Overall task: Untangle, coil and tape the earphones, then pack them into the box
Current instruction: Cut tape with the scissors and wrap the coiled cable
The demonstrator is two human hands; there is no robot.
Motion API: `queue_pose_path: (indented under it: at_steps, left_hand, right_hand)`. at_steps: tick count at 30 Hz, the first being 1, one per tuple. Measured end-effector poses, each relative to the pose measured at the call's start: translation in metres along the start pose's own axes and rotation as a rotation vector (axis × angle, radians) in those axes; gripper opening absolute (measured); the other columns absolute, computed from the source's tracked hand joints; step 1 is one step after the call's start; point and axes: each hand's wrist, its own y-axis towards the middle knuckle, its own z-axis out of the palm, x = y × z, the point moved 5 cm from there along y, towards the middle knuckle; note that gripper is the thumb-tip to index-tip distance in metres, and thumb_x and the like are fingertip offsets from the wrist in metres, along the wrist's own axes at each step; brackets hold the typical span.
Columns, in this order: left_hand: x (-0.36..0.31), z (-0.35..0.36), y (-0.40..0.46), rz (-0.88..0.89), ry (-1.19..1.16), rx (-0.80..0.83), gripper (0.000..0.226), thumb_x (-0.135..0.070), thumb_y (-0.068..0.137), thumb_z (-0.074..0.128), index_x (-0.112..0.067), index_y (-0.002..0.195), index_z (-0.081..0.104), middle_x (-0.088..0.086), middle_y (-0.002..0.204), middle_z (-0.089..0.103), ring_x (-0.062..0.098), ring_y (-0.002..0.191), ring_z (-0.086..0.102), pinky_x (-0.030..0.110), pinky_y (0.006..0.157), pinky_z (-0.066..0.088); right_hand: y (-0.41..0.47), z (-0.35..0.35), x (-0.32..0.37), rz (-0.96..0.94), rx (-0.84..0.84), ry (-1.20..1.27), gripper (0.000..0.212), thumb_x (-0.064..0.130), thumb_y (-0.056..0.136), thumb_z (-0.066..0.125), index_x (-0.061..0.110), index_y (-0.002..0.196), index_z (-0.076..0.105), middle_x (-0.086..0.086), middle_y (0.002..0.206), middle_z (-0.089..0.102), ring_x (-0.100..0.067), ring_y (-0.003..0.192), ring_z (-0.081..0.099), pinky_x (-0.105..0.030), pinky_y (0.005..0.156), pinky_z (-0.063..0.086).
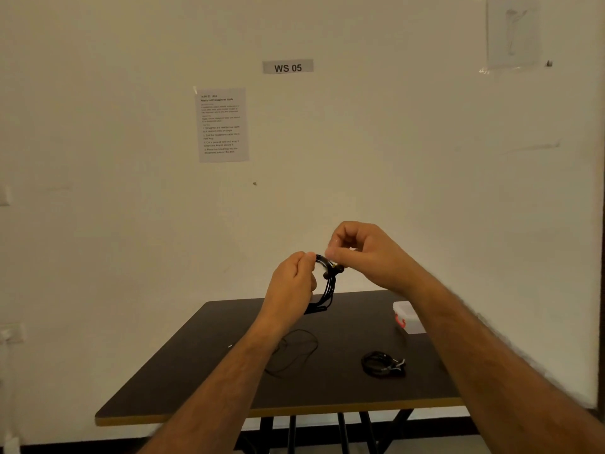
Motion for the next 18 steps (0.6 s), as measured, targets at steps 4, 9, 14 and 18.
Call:
queue_pose_path:
  at_steps: [4, 9, 14, 18]
  left_hand:
    - [-0.0017, 0.0023, -0.0022, -0.004, -0.024, 0.017, 0.034, -0.028, 0.105, 0.036, -0.024, 0.074, 0.047, -0.005, 0.060, 0.042, 0.006, 0.050, 0.035, 0.025, 0.050, 0.030]
    - [-0.0044, 0.0055, -0.0024, -0.016, -0.058, 0.037, 0.034, -0.026, 0.106, 0.035, -0.024, 0.074, 0.047, -0.006, 0.057, 0.039, 0.006, 0.048, 0.032, 0.025, 0.049, 0.028]
    - [-0.0058, 0.0056, -0.0051, -0.035, -0.094, 0.059, 0.035, -0.024, 0.106, 0.034, -0.022, 0.073, 0.046, -0.009, 0.054, 0.038, 0.005, 0.046, 0.031, 0.021, 0.046, 0.027]
    - [-0.0043, 0.0063, -0.0049, -0.067, -0.121, 0.094, 0.035, -0.025, 0.106, 0.034, -0.018, 0.072, 0.042, -0.012, 0.051, 0.036, 0.006, 0.048, 0.029, 0.020, 0.047, 0.027]
  right_hand:
    - [-0.0007, 0.0049, 0.0006, -0.013, 0.029, -0.084, 0.012, 0.018, 0.088, 0.070, 0.009, 0.085, 0.064, -0.005, 0.081, 0.069, -0.018, 0.078, 0.070, -0.027, 0.075, 0.058]
    - [-0.0001, 0.0063, -0.0048, -0.035, -0.015, -0.186, 0.012, 0.014, 0.084, 0.073, 0.013, 0.080, 0.062, 0.005, 0.073, 0.066, -0.005, 0.070, 0.064, -0.015, 0.062, 0.047]
    - [-0.0001, 0.0084, -0.0067, -0.108, -0.078, -0.300, 0.011, 0.020, 0.085, 0.072, 0.019, 0.084, 0.061, 0.016, 0.082, 0.063, 0.002, 0.084, 0.059, -0.021, 0.071, 0.050]
    - [-0.0028, 0.0102, -0.0054, -0.168, -0.078, -0.342, 0.011, 0.020, 0.087, 0.069, 0.023, 0.087, 0.059, 0.017, 0.086, 0.066, 0.002, 0.090, 0.061, -0.023, 0.083, 0.051]
